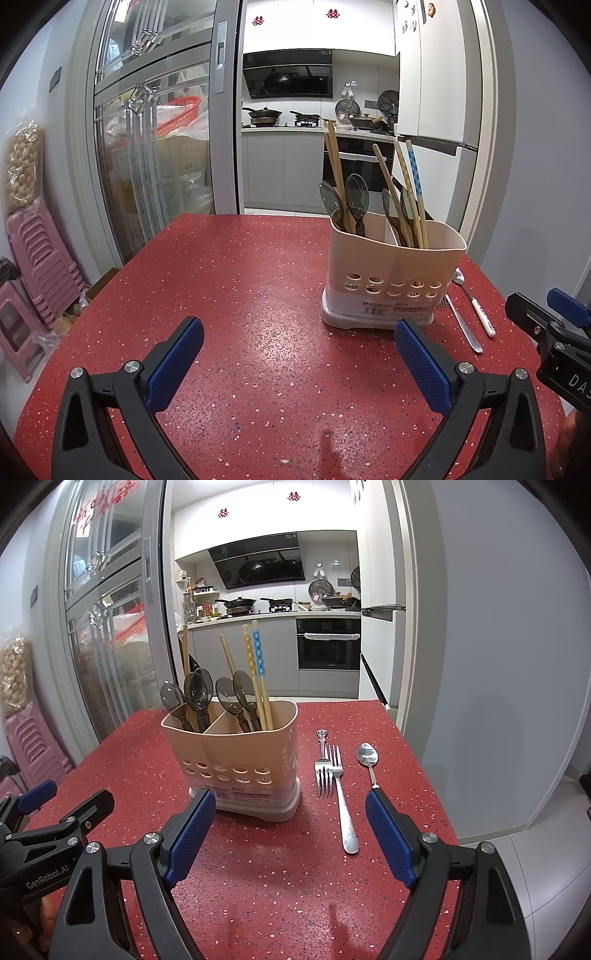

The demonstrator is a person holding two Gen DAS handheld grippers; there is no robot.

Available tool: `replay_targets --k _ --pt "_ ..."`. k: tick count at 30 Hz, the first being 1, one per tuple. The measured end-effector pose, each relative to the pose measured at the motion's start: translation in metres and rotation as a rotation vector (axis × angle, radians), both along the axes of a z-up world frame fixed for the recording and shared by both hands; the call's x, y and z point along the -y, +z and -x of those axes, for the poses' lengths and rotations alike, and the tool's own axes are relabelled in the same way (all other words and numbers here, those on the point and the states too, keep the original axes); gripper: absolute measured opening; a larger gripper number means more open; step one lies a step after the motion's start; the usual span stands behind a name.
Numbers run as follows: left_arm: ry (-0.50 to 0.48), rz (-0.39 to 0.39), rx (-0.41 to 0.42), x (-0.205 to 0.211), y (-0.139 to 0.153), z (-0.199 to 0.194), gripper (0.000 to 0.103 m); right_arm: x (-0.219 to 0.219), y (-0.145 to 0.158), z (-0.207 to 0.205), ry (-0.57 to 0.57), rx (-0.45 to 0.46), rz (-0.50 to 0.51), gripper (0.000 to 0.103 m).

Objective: Organize utensils

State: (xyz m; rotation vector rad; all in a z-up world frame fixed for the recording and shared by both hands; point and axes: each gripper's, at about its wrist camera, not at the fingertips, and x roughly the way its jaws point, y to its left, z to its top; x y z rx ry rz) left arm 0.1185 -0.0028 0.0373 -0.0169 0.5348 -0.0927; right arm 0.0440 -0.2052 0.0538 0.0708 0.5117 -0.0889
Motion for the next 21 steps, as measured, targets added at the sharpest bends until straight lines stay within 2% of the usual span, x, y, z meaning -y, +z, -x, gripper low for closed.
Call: replay_targets --k 21 --pt "0.000 -0.001 -0.001 -0.0001 0.0010 -0.0002 0.103 0.0002 0.0009 0.0002 0.001 0.001 -0.002 0.086"
